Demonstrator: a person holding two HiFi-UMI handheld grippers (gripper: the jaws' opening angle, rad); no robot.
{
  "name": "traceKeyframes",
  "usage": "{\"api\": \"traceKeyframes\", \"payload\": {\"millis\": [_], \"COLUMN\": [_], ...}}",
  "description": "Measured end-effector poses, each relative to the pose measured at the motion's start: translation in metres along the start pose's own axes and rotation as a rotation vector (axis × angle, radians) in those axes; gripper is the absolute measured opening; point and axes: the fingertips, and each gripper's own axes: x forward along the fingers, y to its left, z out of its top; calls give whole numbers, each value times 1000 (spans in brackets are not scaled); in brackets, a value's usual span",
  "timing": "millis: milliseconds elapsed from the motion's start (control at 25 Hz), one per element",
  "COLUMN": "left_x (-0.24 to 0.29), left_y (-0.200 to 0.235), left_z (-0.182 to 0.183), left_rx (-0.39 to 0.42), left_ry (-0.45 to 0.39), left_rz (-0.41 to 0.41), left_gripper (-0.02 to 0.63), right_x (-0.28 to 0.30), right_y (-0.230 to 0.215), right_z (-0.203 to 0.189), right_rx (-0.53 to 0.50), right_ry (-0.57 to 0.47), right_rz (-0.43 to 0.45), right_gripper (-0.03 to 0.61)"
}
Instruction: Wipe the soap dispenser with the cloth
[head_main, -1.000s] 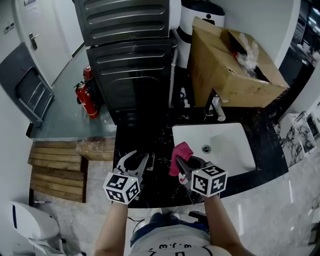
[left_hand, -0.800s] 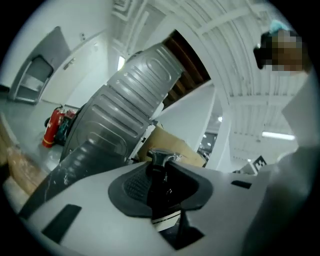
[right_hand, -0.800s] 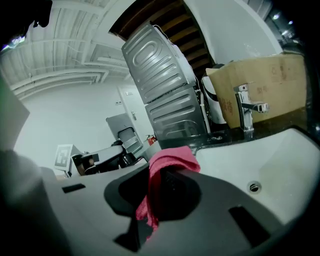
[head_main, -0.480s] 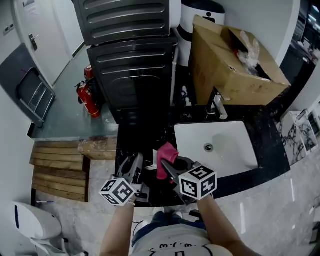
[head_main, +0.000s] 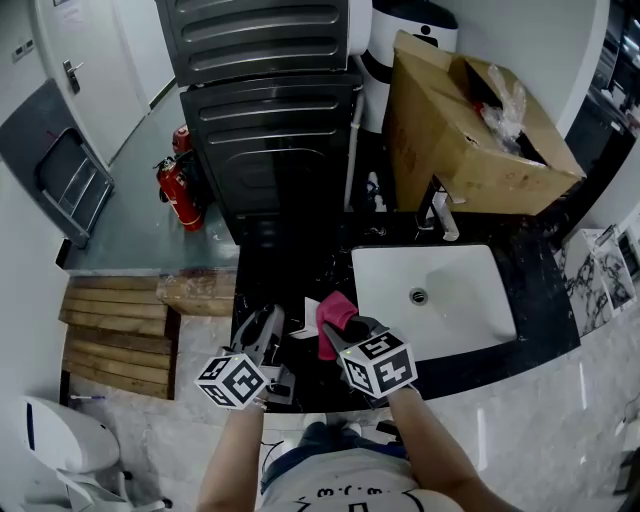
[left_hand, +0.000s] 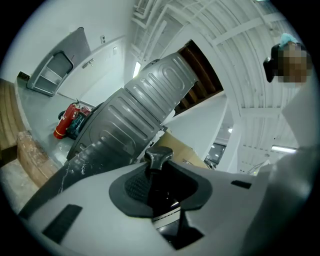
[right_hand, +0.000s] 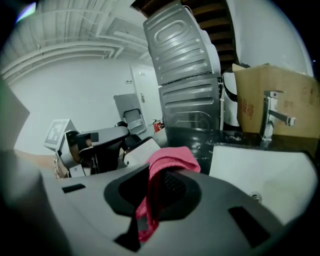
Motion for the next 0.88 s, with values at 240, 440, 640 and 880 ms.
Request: {"api": "traceKeyframes", "payload": {"millis": [240,440,640,880], "left_x": [2,3,5,2], "left_y": [-3,-6,-10,-5], "left_z": [0,0,-2,0], "left_rx": [32,74,114,78], "left_ry": [15,44,57,46], "left_rz": [-3,-2,-5,9], "left_gripper": [97,97,97,97], "right_x": [2,-5,7,22], "right_y": [-14,-12,5,3], "right_z": [-8,31,64,58], "right_rx": [58,128,95,86], "right_ry": [19,-109,-141,-99], "right_rz": [-26,34,131,140], "right_gripper": [48,48,48,48]}}
